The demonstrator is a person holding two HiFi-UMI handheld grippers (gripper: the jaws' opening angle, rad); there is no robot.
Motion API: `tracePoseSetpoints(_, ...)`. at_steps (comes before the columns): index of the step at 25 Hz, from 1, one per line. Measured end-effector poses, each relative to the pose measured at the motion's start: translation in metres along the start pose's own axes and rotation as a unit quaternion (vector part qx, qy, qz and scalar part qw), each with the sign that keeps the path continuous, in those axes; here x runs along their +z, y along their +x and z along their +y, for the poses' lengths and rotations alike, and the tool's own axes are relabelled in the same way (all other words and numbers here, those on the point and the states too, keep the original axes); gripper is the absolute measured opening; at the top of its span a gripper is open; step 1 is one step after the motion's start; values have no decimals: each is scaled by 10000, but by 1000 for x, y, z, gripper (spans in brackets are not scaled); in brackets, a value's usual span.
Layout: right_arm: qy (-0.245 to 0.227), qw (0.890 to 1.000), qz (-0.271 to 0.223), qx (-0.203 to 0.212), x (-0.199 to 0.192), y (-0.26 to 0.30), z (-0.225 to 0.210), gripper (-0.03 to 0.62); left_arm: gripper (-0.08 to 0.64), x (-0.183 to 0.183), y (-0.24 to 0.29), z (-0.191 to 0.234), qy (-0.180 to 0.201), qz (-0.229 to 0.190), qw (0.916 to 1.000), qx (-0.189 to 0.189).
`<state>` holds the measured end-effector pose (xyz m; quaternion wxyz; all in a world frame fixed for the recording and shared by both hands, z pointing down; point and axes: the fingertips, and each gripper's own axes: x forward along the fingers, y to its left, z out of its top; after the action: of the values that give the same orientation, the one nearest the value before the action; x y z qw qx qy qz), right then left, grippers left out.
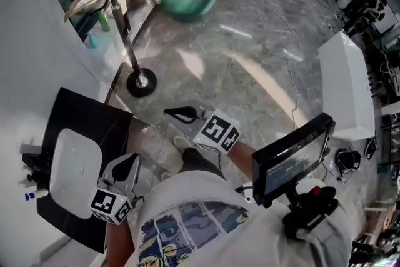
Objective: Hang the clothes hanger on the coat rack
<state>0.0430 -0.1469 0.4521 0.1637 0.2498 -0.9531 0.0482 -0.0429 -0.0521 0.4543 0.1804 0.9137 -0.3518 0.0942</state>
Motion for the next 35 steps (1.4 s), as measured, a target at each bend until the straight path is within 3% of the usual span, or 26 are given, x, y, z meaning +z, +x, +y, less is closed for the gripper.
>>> tracePoseSetpoints(11,-90,9996,-255,114,15,-13,80,0,3,-9,-21,-25,172,82,9996,-224)
tracePoseSetpoints(35,-503,9980,-198,327,26,-22,123,0,3,-15,-40,-41,219,-18,9995,-212)
